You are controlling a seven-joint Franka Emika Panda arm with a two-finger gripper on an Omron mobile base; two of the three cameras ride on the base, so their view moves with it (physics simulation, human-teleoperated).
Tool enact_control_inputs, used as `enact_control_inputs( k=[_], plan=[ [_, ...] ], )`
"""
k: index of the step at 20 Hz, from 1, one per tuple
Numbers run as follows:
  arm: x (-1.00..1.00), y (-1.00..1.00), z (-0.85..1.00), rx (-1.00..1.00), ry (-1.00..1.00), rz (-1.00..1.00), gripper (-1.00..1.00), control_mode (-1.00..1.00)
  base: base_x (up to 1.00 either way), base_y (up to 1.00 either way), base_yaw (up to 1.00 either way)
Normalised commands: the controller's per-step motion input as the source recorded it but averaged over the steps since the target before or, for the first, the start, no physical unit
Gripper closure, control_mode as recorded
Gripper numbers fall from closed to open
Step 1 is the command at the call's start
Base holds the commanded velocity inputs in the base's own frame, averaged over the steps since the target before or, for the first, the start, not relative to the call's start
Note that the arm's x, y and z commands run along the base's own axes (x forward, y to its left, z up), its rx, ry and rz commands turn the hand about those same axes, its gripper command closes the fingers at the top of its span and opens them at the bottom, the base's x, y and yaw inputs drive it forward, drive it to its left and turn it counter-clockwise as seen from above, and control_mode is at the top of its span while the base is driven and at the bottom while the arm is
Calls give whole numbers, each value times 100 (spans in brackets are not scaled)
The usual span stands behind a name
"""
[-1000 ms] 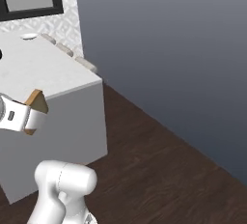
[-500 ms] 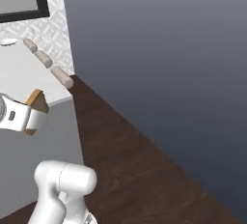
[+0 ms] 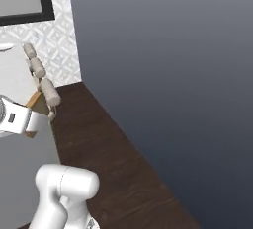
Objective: Start the toaster. Once the lever pops up, take the bread to the plate on the dining counter.
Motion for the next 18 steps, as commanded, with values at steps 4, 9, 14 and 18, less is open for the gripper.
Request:
enact_control_inputs(
  k=[4,9,14,18],
  plan=[
    [0,0,0,0,0,0,100,100,100,-29,34],
    [0,0,0,0,0,0,100,100,100,-31,37],
    [0,0,0,0,0,0,100,100,100,-30,38],
    [0,0,0,0,0,0,100,100,100,-16,40]
  ],
)
